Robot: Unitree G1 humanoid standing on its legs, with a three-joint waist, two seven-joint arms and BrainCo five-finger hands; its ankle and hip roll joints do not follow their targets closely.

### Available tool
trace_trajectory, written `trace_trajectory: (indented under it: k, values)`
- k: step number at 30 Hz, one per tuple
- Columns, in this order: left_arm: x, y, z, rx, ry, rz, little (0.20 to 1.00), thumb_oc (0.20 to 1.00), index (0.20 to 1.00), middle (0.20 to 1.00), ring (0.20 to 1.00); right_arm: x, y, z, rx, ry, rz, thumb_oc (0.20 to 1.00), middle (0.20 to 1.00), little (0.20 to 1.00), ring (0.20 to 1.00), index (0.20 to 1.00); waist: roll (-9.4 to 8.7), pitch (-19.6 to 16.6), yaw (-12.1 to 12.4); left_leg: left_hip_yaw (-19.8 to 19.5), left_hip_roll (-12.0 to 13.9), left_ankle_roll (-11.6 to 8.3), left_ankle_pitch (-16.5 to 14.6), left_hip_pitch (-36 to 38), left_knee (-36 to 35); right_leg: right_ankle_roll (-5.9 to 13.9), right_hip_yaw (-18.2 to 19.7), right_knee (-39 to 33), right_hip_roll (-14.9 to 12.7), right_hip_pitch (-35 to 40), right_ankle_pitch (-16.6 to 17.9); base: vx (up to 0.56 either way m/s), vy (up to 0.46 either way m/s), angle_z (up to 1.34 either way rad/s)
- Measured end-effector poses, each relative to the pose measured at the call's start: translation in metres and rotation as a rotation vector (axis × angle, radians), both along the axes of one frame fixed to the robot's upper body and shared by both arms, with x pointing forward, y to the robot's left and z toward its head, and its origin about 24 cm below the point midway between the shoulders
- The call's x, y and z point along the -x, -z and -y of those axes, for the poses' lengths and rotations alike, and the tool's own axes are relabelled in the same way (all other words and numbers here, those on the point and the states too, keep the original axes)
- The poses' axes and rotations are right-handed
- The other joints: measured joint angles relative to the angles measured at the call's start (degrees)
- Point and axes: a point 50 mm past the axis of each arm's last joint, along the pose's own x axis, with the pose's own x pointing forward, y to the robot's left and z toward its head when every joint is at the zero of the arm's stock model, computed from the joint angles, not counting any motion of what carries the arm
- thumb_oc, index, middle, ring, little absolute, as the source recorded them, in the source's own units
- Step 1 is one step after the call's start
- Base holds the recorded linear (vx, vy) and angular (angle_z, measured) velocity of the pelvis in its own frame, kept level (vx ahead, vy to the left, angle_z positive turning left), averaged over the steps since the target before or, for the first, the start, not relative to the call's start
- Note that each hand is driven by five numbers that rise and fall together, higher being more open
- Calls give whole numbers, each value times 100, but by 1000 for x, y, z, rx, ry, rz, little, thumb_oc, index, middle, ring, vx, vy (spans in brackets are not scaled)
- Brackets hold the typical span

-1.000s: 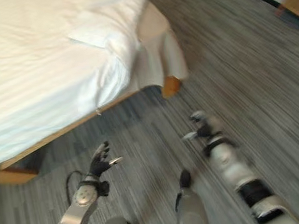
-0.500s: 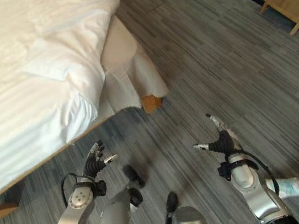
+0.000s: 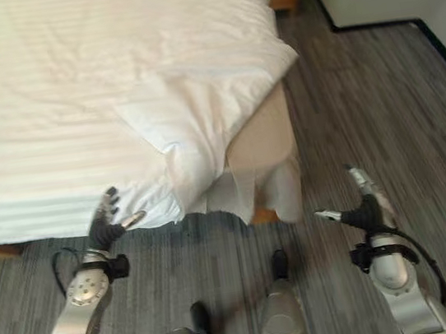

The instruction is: Making the bed.

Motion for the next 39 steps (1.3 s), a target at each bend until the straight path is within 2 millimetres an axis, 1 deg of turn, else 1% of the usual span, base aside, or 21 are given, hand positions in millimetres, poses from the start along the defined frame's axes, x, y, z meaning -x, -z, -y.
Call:
trace_trajectory:
  k: [1, 4, 7, 9, 10, 12, 14, 15, 16, 17, 18, 19, 20, 22, 23, 25, 29, 32, 33, 34, 39]
  values:
    - [5, -11, -9, -7, -50, 56, 1000, 1000, 1000, 1000, 1000, -3, -6, 3, 25, -8, 15, 1000, 1000, 1000, 1000, 1000, 140, -78, 32, 297, 238, -66, 147, 57, -78, -136, -134, -27, 232, 136, -130, 159, -185, 26]
    - [-5, -33, -22, 5, -155, 176, 1000, 1000, 1000, 1000, 1000, 1, -15, 19, 58, 26, 13, 1000, 1000, 1000, 1000, 1000, 366, -207, -6, 479, 401, -165, 265, 96, -35, -222, -327, -222, 439, 308, -171, 103, -163, 26]
    - [-32, -43, -42, -26, -277, 199, 1000, 1000, 1000, 1000, 1000, 4, 1, 23, 33, 29, -67, 1000, 1000, 1000, 1000, 1000, 215, -177, -83, 425, 363, -367, 332, -86, 694, -356, -337, -228, 290, 495, -282, -28, -126, 3]
    - [-49, -52, -53, -80, -339, 194, 1000, 1000, 1000, 1000, 1000, 2, 5, 15, 22, -29, -99, 1000, 1000, 1000, 1000, 1000, -13, -94, -117, -15, 221, -498, 414, -583, 1651, -456, -172, -226, 88, 459, -262, 72, 15, -39]
    - [-59, -64, -62, -117, -386, 211, 1000, 1000, 1000, 1000, 1000, 0, 7, 11, 15, -63, -116, 1000, 1000, 1000, 1000, 1000, -57, -88, -141, -560, 105, -785, 169, -787, 1424, -572, 68, -218, -28, 320, -171, 121, 60, -69]
    - [-68, -82, -73, -199, -423, 238, 1000, 1000, 1000, 1000, 1000, -2, 14, 5, 6, -97, -156, 1000, 1000, 1000, 1000, 1000, 67, -155, -252, -1119, 49, -745, 190, -727, 255, -526, 324, -219, 119, 10, -153, 216, 143, -83]
    - [-70, -103, -87, -258, -460, 269, 1000, 1000, 1000, 1000, 1000, -5, 19, -3, -9, -146, -188, 1000, 1000, 1000, 1000, 1000, 160, -183, -301, -1458, 97, -654, 146, -678, -234, -453, 749, -234, 307, -276, -150, 200, 145, -118]
    - [-71, -110, -91, -267, -473, 283, 1000, 1000, 1000, 1000, 1000, -7, 15, -3, 0, -157, -181, 1000, 1000, 1000, 1000, 1000, 288, -165, -264, -1411, 228, -397, 30, -643, -247, -360, 727, -236, 415, -328, -170, 103, 172, -129]
    - [-73, -112, -91, -267, -477, 287, 1000, 1000, 1000, 1000, 1000, -1, 21, -4, -25, -139, -193, 1000, 1000, 1000, 1000, 1000, 210, -109, -273, -1183, 256, -401, 187, -568, -222, -225, 726, -194, 375, -279, -258, 44, 173, -76]
    - [-74, -109, -89, -260, -479, 276, 1000, 1000, 1000, 1000, 1000, 4, 26, -4, -39, -130, -207, 1000, 1000, 1000, 1000, 1000, 288, -93, -276, -1094, 297, -344, 177, -542, -238, -247, 637, -105, 388, -276, -201, 81, 351, -37]
    - [-80, -104, -78, -263, -443, 254, 1000, 1000, 1000, 1000, 1000, 24, 40, -3, -61, -110, -277, 1000, 1000, 1000, 1000, 1000, 180, -171, -425, -1017, 288, -304, 149, -470, -247, -187, 399, 336, 330, -235, -369, 57, 331, -5]
    - [-80, -105, -78, -270, -440, 254, 1000, 1000, 1000, 1000, 1000, 26, 41, -4, -65, -108, -284, 1000, 1000, 1000, 1000, 1000, 124, -202, -442, -989, 249, -307, 149, -471, -244, -182, 406, 323, 285, -217, -411, 41, 258, -30]
    - [-79, -107, -86, -309, -457, 245, 1000, 1000, 1000, 1000, 1000, 27, 43, -7, -86, -107, -281, 1000, 1000, 1000, 1000, 1000, -110, -264, -472, -802, 25, -280, 186, -412, -248, -70, 629, 138, 137, -222, -390, -13, 154, -93]
    - [-82, -108, -103, -323, -509, 194, 1000, 1000, 1000, 1000, 1000, 23, 40, -13, -105, -122, -252, 1000, 1000, 1000, 1000, 1000, -73, -254, -627, -278, -51, -180, 139, -456, -221, 46, 770, -218, -53, -270, -246, -111, 149, -107]
    - [-85, -116, -107, -303, -527, 201, 1000, 1000, 1000, 1000, 1000, 24, 44, -20, -121, -143, -264, 1000, 1000, 1000, 1000, 1000, -168, -250, -703, -143, -205, -200, 159, -447, -218, 179, 798, -203, -186, -313, 83, -164, 97, -57]
    - [-95, -136, -97, -317, -503, 254, 1000, 1000, 1000, 1000, 1000, 23, 48, -28, -130, -172, -281, 1000, 1000, 1000, 1000, 1000, -28, -134, -744, 35, -275, -187, 169, -602, -216, 214, 902, -146, -169, -591, 373, -102, 73, -44]
    - [-122, -195, -55, -389, -410, 414, 1000, 1000, 1000, 1000, 1000, 18, 57, -52, -165, -264, -314, 1000, 1000, 1000, 1000, 1000, -68, 83, -778, 328, -204, -248, 123, -613, -220, 149, 811, -189, -103, -781, 415, -2, 5, -41]
    - [-130, -205, -51, -636, -448, 382, 1000, 1000, 1000, 1000, 1000, 19, 55, -48, -157, -265, -311, 1000, 1000, 1000, 1000, 1000, -97, 109, -935, 431, -88, -306, 101, -551, -219, 68, 719, -195, 43, -791, 403, -108, 0, -16]
    - [-135, -209, -57, -741, -479, 334, 1000, 1000, 1000, 1000, 1000, 17, 52, -48, -151, -286, -307, 1000, 1000, 1000, 1000, 1000, -108, 133, -879, 446, -69, -326, 116, -557, -222, 55, 705, -193, 51, -797, 390, -56, -9, -23]
    - [-136, -216, -80, -859, -569, 216, 1000, 1000, 1000, 1000, 1000, 10, 43, -48, -140, -323, -273, 1000, 1000, 1000, 1000, 1000, -160, 197, -939, 528, -15, -363, 123, -613, -233, 39, 718, -220, 83, -919, 354, -33, -6, -27]
    - [-124, -226, -118, -1040, -697, 62, 1000, 1000, 1000, 1000, 1000, 12, 36, -48, -153, -352, -248, 1000, 1000, 1000, 1000, 1000, -102, 292, -1021, 631, 115, -453, 178, -824, -220, -123, 636, -196, 189, -1186, 447, -14, -20, -14]
